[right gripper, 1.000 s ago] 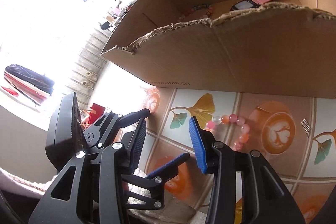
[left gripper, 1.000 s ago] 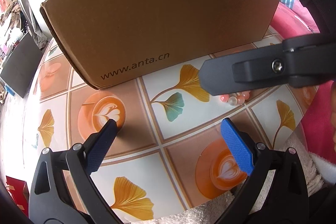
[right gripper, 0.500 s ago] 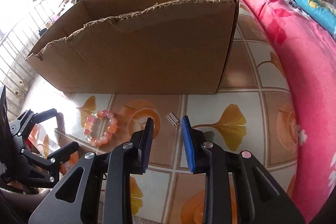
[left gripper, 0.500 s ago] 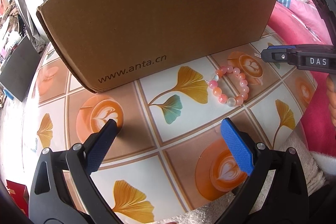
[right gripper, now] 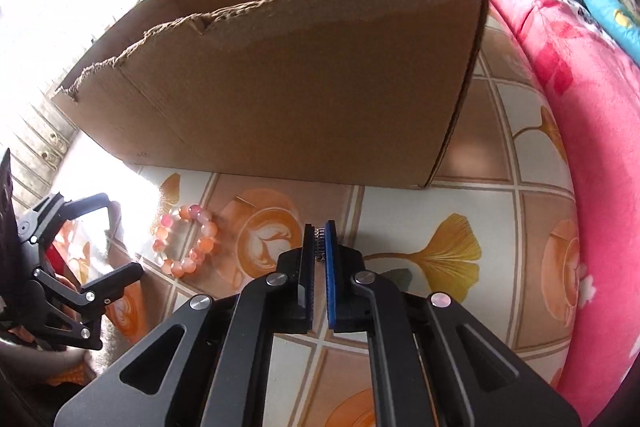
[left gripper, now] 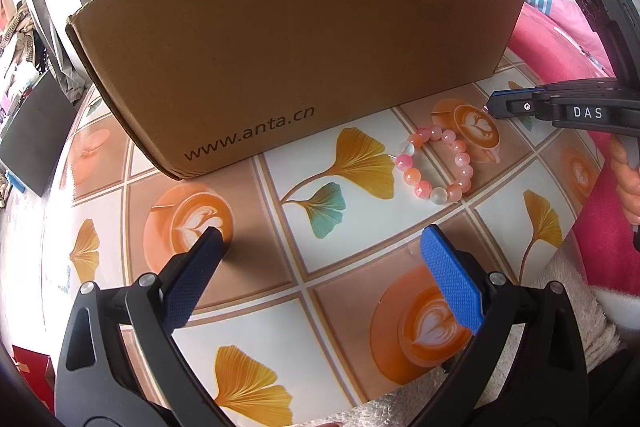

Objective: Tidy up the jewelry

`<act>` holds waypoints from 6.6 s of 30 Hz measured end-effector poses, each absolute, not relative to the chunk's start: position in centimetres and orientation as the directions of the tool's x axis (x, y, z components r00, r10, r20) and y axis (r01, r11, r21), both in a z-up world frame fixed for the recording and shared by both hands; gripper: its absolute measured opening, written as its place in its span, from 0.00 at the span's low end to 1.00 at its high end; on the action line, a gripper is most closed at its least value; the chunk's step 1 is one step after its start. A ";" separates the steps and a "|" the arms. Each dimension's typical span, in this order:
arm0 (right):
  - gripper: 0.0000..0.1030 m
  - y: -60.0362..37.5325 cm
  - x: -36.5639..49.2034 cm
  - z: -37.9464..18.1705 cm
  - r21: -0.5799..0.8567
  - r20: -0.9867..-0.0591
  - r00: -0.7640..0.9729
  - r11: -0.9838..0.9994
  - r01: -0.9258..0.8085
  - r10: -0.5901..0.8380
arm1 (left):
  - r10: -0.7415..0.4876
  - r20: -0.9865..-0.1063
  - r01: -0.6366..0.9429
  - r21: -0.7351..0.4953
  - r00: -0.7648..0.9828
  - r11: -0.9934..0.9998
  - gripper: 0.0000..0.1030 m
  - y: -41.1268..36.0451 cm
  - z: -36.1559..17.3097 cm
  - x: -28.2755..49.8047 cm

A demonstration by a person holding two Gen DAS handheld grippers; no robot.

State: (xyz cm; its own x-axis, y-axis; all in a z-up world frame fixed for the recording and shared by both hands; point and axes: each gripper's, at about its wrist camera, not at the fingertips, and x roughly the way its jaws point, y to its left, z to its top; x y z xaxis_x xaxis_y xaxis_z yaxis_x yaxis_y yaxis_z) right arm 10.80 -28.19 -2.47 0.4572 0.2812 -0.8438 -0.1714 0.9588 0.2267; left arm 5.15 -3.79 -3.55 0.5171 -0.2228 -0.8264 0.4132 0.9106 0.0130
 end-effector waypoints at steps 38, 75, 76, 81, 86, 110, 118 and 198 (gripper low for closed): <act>0.05 -33.7 7.9 -0.2 0.569 -0.653 0.566 0.819 -0.072 0.503 | -0.313 -0.839 0.620 0.036 0.445 0.784 0.30 -11.0 -2.3 5.7; 0.05 -31.4 9.7 -3.7 0.478 -0.762 0.478 0.877 -0.037 0.436 | -0.284 -0.859 0.580 0.018 0.426 0.814 0.29 -11.7 -2.2 7.1; 0.05 -31.4 9.7 -3.6 0.480 -0.761 0.481 0.877 -0.037 0.436 | -0.285 -0.857 0.582 0.021 0.429 0.813 0.28 -11.7 -2.2 7.1; 0.05 -31.9 9.6 -3.2 0.485 -0.752 0.495 0.874 -0.032 0.436 | -0.283 -0.855 0.588 0.032 0.435 0.808 0.09 -11.8 -2.2 7.3; 0.05 -32.2 9.3 -2.8 0.491 -0.744 0.506 0.871 -0.028 0.436 | -0.301 -0.848 0.582 0.011 0.437 0.813 0.08 -11.4 -2.0 7.3; 0.05 -33.0 12.0 9.7 0.467 -0.577 0.667 0.860 -0.204 0.471 | -0.699 -0.547 0.642 -0.339 0.461 0.688 0.08 -3.3 13.5 7.8; 0.05 -30.4 19.7 7.5 0.310 -0.763 0.524 0.925 -0.218 0.379 | -0.584 -0.611 0.575 -0.243 0.535 0.781 0.08 -3.0 14.0 13.0; 0.43 -33.2 6.2 4.6 0.411 -0.764 0.539 0.912 -0.019 0.355 | -0.391 -0.734 0.098 -0.409 0.555 0.907 0.80 6.5 4.2 5.8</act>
